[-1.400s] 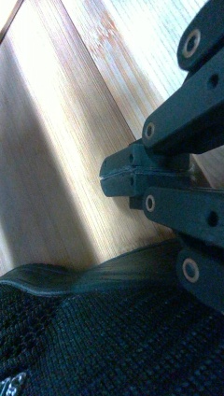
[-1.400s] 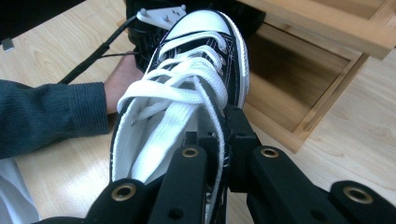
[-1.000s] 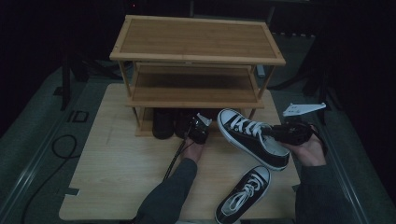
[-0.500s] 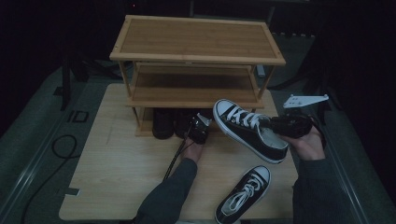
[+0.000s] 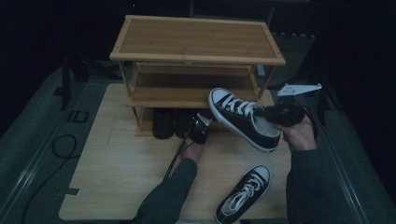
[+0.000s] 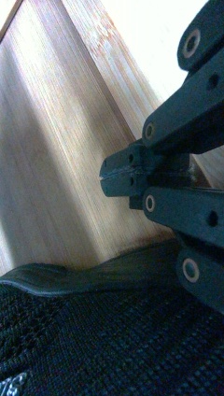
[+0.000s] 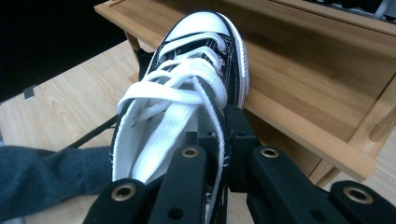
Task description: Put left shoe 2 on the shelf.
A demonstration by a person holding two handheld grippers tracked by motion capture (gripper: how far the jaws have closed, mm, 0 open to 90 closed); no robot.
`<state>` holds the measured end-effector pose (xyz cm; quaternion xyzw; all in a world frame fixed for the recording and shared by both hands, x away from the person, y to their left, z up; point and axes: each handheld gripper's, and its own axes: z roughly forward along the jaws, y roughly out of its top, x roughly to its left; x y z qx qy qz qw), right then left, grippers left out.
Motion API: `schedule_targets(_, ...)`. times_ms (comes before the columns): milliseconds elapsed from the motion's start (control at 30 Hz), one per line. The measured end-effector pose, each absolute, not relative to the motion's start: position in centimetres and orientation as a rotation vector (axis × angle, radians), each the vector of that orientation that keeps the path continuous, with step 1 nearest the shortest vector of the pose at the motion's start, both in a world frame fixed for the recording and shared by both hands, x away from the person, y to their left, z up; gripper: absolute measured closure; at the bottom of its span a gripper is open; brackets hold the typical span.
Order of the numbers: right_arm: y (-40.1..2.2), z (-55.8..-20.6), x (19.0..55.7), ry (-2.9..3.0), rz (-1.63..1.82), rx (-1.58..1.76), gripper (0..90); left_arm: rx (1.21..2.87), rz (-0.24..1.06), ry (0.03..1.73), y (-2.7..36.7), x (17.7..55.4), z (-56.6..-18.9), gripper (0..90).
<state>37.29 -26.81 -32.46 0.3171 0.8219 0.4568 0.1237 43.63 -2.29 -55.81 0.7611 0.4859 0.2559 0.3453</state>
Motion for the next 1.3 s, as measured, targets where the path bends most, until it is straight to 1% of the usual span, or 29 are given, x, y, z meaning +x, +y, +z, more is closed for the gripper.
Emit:
schedule_targets(333, -25.4, -32.5, 38.8, 2.380, 1.327, 0.944, 87.4, 1.976, 0.664, 1.261, -2.3, 43.6, -55.8, 89.7)
schedule_targets(800, -22.5, -33.1, 41.9, 2.319, 1.363, 1.021, 87.4, 1.974, 0.664, 1.262, -2.3, 43.6, -55.8, 89.6)
schedule_targets(1300, -19.4, -33.9, 43.1, 2.201, 1.414, 1.148, 87.4, 1.977, 0.665, 1.261, -2.3, 43.6, -55.8, 89.6)
